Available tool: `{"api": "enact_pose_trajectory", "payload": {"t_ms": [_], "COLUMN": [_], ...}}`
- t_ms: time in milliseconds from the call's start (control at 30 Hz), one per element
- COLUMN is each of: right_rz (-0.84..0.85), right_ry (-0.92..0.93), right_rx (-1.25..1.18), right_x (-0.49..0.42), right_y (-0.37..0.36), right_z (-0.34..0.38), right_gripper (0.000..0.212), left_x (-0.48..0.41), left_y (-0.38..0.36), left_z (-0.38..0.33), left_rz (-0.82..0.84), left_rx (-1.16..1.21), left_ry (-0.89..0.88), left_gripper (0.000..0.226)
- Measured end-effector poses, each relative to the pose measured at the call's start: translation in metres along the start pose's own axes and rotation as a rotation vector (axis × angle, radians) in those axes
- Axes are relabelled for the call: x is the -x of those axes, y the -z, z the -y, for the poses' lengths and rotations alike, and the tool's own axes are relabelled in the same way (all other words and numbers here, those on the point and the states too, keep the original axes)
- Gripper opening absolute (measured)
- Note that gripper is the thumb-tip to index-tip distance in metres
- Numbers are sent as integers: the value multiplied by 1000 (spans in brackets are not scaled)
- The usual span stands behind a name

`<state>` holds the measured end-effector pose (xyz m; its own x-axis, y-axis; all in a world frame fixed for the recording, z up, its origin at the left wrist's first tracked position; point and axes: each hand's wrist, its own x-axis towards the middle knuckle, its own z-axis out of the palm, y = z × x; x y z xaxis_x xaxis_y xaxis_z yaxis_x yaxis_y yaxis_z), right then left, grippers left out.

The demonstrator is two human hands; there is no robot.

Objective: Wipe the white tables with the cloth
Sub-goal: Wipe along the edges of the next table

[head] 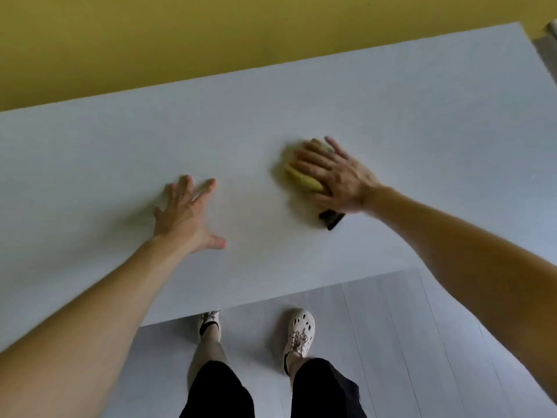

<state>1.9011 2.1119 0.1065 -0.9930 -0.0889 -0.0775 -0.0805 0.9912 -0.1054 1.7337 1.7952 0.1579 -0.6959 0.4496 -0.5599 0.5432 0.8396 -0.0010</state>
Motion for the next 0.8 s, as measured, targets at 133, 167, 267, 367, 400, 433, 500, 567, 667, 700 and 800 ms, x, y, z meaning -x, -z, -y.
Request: {"api": "enact_pose_trajectory", "payload": {"t_ms": [133, 167, 267, 367, 400, 433, 500, 567, 667, 700, 800], "right_rz": [-125, -165, -249, -81, 18, 68, 46, -108, -178, -198, -230], "right_ry": [-672, -735, -470, 178, 361, 498, 507, 151, -538, -663, -620], "right_rx": [-143, -186, -234, -246, -221, -214, -207, -217, -247, -236, -191], "right_x": [-46, -51, -33, 3, 11, 10, -11, -44, -68, -74, -81], "right_y": [15, 13, -6, -14, -14, -13, -9, -1, 16, 15, 6], "right_z": [-37, -17, 80, 153, 150, 132, 69, -11, -101, -104, -37], "right_gripper": [88, 89, 88, 87, 88, 87, 79, 74, 88, 88, 87], "left_x": [0, 1, 5, 7, 7, 6, 5, 6, 9, 9, 11], "left_y": [2, 3, 5, 5, 3, 3, 4, 6, 5, 5, 7], "left_z": [3, 3, 0, -1, 0, 1, 1, 0, -1, -1, -3], "left_rz": [-6, -10, -13, -19, -26, -30, -20, -14, -15, -18, -7], "left_rx": [4, 3, -2, -9, -4, -1, -2, 8, 20, 14, -13], "left_ry": [-10, -10, -3, -10, -11, -9, -10, -3, -8, -4, -12], "left_gripper": [155, 156, 153, 153, 153, 154, 154, 155, 155, 155, 155]}}
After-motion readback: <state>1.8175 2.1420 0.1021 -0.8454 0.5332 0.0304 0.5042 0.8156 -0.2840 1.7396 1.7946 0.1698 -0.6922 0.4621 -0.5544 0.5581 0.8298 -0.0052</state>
